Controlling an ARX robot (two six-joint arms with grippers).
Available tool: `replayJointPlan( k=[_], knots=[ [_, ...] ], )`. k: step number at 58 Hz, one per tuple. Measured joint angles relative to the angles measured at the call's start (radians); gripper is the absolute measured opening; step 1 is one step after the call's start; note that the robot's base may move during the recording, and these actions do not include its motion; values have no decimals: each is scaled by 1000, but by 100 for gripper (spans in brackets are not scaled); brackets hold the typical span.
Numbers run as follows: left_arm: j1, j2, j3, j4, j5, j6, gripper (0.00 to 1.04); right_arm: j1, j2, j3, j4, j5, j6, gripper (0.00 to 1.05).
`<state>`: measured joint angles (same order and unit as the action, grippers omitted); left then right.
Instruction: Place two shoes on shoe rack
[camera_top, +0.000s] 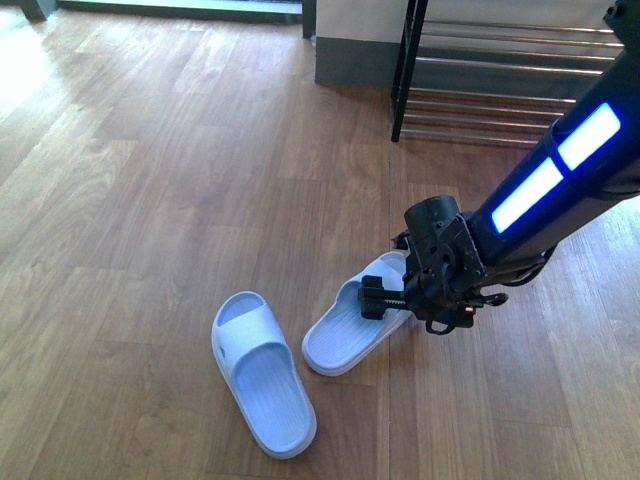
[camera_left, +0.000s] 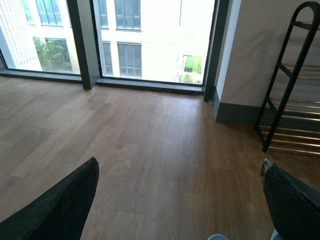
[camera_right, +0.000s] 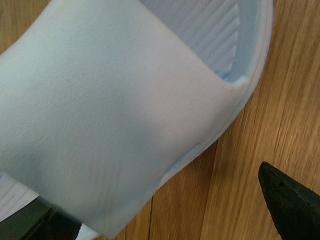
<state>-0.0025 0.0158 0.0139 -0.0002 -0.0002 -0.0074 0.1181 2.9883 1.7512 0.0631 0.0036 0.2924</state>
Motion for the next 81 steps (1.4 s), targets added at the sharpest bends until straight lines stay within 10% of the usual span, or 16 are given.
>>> replayJointPlan(
  k=[14, 31, 54, 81],
  knots=[
    [0, 0, 0, 0, 0, 0, 95, -28, 131, 254, -73, 23, 1, 94],
    [0, 0, 0, 0, 0, 0, 95, -65, 182, 359, -64, 5, -18, 53],
    [0, 0, 0, 0, 0, 0, 95, -135, -56, -147, 256, 9, -87, 1],
    [0, 0, 0, 0, 0, 0, 95, -185, -477, -695, 520, -11, -164, 1]
  ],
)
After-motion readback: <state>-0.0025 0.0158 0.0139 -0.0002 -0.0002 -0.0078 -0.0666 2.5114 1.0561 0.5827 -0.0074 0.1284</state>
